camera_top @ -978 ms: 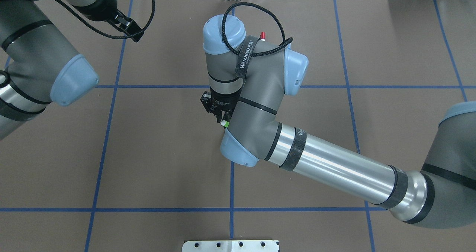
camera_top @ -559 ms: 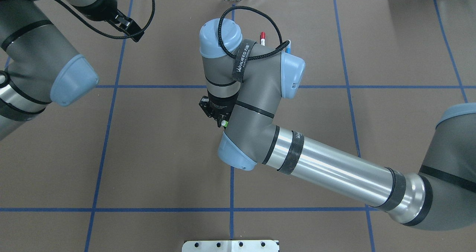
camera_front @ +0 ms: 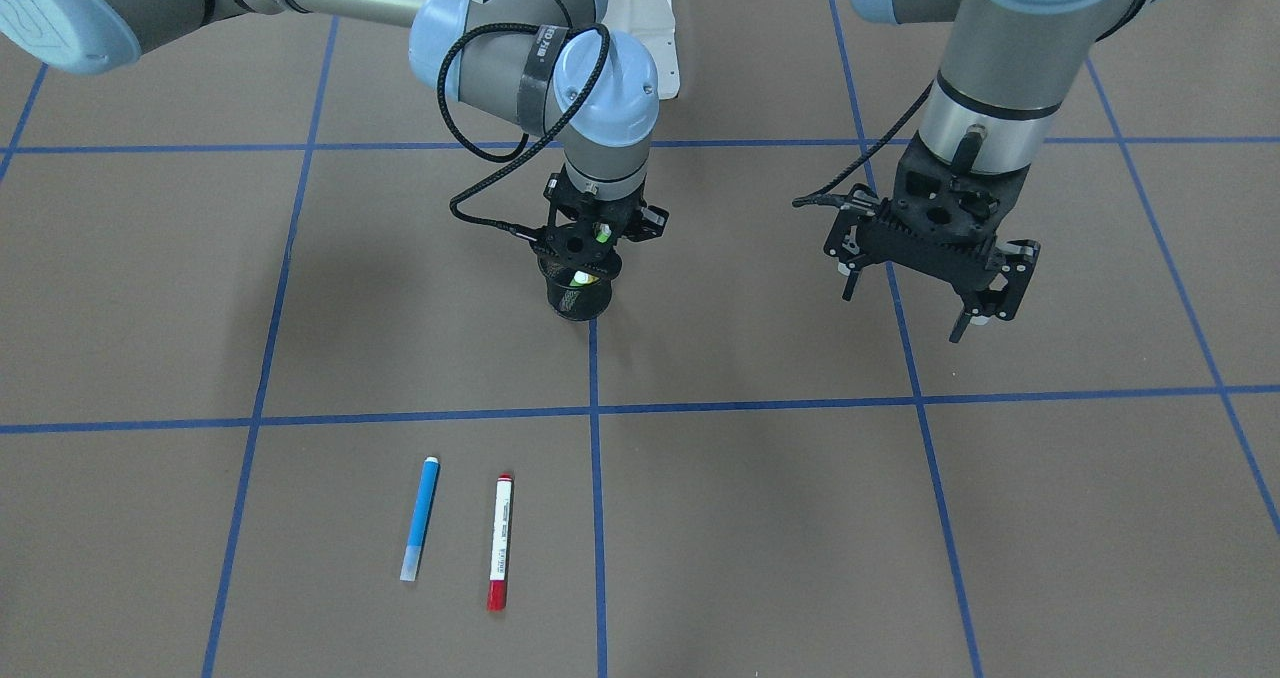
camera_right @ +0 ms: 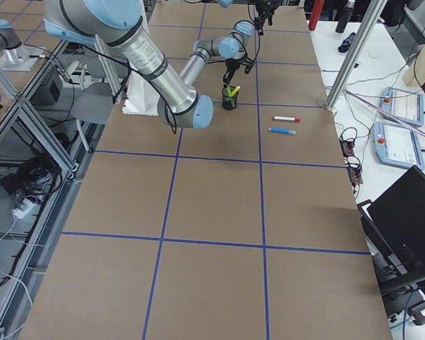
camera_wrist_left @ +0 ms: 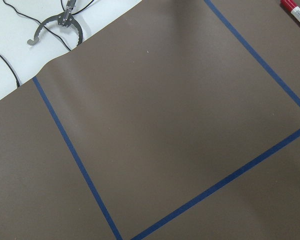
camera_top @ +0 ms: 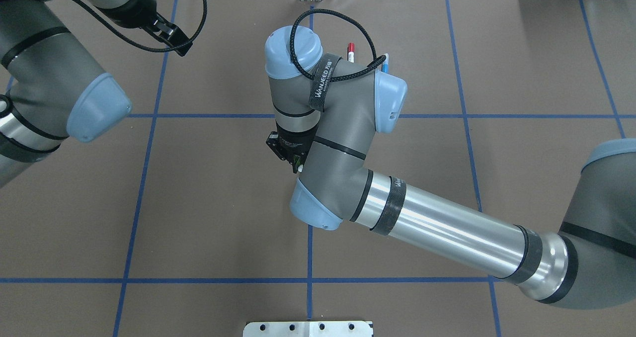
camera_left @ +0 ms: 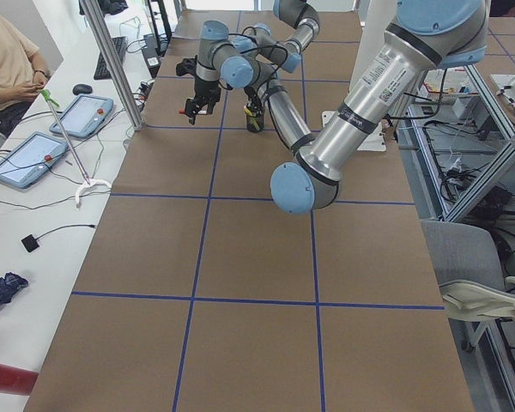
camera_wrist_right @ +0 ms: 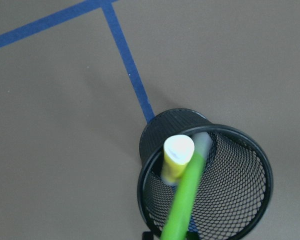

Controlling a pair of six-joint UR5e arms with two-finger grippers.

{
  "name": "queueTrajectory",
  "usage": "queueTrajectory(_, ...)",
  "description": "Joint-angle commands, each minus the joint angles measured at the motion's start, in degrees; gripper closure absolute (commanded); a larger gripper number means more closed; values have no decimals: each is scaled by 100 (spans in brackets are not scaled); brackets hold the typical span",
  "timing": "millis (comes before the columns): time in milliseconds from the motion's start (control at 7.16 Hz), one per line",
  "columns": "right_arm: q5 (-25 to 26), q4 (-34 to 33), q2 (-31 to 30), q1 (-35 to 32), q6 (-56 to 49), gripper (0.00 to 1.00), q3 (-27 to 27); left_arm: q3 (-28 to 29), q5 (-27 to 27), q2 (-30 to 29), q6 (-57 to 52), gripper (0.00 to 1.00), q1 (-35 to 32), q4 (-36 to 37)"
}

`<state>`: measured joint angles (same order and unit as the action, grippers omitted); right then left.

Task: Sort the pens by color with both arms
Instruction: 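Lower the right gripper and grasp the green highlighter in the cup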

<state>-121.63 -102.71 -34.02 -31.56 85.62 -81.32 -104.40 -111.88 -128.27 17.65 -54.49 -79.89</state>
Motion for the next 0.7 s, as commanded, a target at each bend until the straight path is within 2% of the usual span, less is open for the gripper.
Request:
queueTrajectory(0,-1,-56,-8,1,-1,78,-85,-2,0,4,1,0,0,0)
queueTrajectory(279,-10,-738,-70,1,-19,79,-671,-2,0,13,1,0,0,0)
queueTrajectory(559,16,-1415,-79,-52,-71,94,-1278,7,-9,13,-8,0,17,0)
